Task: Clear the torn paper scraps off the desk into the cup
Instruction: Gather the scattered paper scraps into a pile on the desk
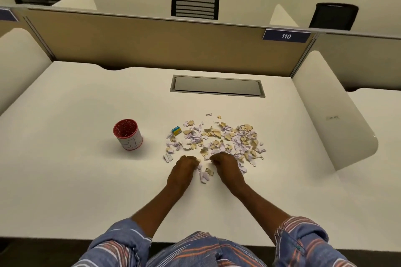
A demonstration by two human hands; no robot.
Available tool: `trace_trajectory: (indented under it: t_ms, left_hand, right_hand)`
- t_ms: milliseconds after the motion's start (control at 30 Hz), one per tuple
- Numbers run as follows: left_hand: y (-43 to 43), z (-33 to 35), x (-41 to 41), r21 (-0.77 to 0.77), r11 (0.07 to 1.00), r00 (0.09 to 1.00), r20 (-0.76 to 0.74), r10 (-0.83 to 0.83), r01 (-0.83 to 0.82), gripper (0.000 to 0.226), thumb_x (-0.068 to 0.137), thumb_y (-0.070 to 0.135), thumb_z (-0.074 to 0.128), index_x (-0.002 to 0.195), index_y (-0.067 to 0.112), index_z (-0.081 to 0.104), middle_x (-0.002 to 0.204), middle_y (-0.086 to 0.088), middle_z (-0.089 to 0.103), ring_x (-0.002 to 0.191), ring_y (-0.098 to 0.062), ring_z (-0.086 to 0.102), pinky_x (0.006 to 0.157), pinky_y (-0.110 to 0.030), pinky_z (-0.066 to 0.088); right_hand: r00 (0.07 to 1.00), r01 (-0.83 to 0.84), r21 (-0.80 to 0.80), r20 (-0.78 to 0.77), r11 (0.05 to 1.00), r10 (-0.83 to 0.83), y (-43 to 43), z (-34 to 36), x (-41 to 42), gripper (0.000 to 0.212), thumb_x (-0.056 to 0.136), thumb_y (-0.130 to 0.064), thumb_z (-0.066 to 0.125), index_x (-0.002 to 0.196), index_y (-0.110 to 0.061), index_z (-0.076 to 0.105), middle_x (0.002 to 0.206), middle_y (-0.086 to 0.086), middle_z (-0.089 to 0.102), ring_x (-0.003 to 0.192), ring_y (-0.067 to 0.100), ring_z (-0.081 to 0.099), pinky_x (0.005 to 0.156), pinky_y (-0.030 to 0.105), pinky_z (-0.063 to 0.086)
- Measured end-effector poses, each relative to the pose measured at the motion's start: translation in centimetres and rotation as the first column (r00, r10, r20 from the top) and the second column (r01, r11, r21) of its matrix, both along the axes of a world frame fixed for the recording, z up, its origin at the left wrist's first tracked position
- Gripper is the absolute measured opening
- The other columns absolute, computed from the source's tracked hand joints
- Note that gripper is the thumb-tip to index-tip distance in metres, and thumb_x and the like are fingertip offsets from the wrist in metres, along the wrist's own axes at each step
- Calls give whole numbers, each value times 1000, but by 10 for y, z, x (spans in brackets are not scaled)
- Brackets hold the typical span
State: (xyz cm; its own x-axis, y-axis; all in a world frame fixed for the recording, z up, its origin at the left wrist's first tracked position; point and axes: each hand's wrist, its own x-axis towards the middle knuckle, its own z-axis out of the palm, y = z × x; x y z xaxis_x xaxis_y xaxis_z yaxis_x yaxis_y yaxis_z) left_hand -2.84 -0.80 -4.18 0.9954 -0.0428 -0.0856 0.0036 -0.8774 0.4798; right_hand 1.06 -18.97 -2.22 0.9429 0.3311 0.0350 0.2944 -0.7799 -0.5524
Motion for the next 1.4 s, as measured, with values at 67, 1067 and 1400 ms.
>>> trace_trajectory:
  t_ms: [67,1067,1400]
  left_hand:
    - [-1,1,0,-20,998,998,3,63,-63,30,96,22,50,120,14,67,126,-3,64,120,-19,58,89,-17,43]
    - [190,95,24,-490,719,739,201,643,-493,17,88,15,69,103,10,76,105,-5,75,98,-17,70,89,-27,55]
    - [243,87,36,-428,739,813,14,582,-521,17,80,13,76,96,15,78,96,-3,77,80,-9,68,71,-16,53]
  right_hand:
    - [999,31,74,-35,997,-28,4,5,8,19,94,-5,62,105,-5,77,106,13,76,98,26,71,92,38,55]
    - [753,254,623,-608,740,253,217,90,72,23,88,-2,72,110,5,71,92,17,69,82,24,65,89,44,58]
    - [772,202,434,-622,878,130,300,94,79,15,87,-5,66,98,-1,75,102,14,74,102,30,70,94,45,59]
